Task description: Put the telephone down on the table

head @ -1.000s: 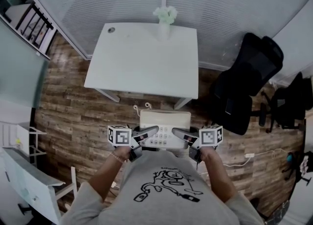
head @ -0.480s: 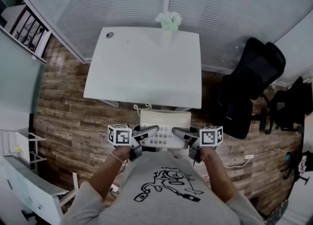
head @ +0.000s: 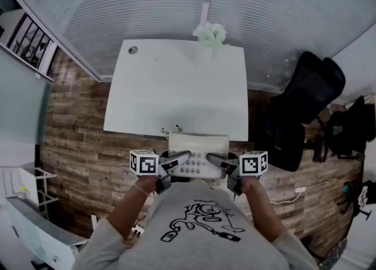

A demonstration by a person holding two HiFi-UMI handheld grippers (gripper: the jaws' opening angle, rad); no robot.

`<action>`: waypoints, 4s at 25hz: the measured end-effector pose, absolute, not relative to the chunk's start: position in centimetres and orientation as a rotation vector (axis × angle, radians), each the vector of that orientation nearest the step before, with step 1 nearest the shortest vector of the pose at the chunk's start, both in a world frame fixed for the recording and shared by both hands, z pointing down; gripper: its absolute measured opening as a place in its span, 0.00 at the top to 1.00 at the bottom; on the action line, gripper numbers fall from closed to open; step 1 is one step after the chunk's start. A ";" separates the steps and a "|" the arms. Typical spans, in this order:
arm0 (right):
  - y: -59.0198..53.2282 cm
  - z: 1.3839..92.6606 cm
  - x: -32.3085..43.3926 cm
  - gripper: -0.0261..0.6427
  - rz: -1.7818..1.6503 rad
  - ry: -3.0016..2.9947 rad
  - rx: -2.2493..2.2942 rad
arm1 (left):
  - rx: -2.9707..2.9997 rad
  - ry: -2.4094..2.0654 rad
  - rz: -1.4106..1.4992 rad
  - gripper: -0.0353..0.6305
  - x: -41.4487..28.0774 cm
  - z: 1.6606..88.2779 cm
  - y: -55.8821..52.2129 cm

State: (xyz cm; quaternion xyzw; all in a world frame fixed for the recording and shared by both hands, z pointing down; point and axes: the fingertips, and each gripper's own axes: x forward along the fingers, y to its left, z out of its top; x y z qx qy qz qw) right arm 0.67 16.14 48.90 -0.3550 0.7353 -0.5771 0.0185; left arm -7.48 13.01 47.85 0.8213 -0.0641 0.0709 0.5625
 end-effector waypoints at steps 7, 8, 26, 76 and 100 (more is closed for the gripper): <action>12.7 49.1 -1.4 0.51 -1.803 2.277 -1.097 | 1.919 -0.146 0.159 0.65 -9.4 48.1 9.8; 12.3 49.1 -1.7 0.51 -1.799 2.277 -1.092 | 1.921 -0.152 0.162 0.65 -9.7 48.1 9.3; 10.1 49.2 -3.2 0.51 -1.819 2.271 -1.088 | 1.905 -0.157 0.153 0.65 -11.2 48.5 7.3; -0.3 50.7 12.5 0.51 -1.912 2.267 -0.960 | 1.870 -0.260 0.183 0.64 4.6 49.5 -3.0; -3.0 52.4 9.7 0.51 -1.945 2.194 -1.049 | 1.841 -0.172 0.224 0.64 2.0 51.5 -6.1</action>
